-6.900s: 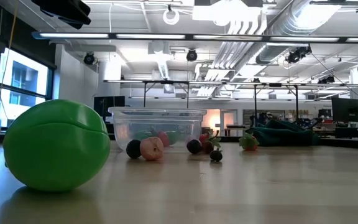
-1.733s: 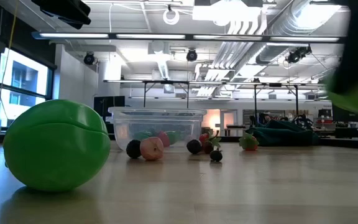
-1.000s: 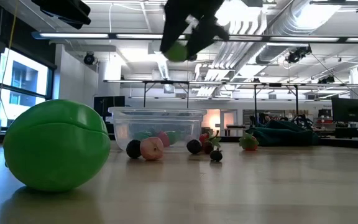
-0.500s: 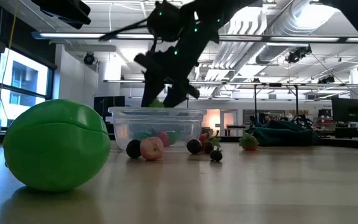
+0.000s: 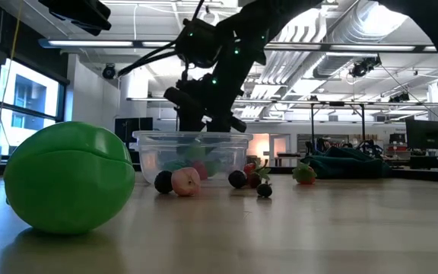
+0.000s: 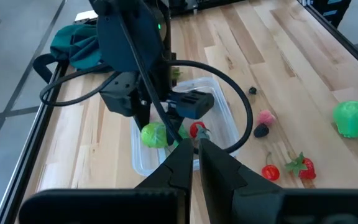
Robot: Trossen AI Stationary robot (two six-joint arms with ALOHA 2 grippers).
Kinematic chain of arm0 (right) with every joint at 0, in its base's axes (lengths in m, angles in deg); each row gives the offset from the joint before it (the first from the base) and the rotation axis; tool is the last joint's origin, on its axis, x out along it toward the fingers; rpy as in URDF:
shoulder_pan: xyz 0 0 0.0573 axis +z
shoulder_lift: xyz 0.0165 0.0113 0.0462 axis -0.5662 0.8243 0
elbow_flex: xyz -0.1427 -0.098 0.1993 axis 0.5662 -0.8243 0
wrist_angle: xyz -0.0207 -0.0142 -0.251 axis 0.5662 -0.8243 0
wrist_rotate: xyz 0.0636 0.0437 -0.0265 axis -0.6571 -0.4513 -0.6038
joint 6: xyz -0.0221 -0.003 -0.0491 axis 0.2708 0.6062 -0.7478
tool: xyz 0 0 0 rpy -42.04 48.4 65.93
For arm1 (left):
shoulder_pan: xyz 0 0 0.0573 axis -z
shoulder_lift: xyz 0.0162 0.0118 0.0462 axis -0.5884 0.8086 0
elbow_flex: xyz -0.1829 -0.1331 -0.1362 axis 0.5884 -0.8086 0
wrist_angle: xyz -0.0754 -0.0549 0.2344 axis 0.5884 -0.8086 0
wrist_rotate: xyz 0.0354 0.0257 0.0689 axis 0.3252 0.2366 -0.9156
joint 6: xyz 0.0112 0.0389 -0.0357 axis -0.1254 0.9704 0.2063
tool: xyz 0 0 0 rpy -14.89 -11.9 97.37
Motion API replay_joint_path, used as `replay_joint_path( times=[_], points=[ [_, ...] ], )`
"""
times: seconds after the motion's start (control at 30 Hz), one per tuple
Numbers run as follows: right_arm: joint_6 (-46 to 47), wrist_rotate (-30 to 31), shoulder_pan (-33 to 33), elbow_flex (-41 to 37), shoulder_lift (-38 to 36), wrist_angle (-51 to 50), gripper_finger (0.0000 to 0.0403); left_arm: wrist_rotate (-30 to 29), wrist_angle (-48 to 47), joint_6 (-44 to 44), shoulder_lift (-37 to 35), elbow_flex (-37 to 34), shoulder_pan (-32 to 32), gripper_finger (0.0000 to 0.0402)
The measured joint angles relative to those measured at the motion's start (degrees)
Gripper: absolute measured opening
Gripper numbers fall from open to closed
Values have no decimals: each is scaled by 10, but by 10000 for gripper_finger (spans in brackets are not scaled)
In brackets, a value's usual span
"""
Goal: Pick and placing Produce into tupperware
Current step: Put the green cabbage into the transparent container
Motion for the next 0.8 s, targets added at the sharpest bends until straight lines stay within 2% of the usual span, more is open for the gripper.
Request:
replay_joint_path(
  times=[0.33,0.8],
  points=[
    [0,4,1,0,1,-6,244,0,0,0,0,0,0,19],
    [0,5,1,0,1,-6,278,0,0,0,0,0,0,19]
  ],
)
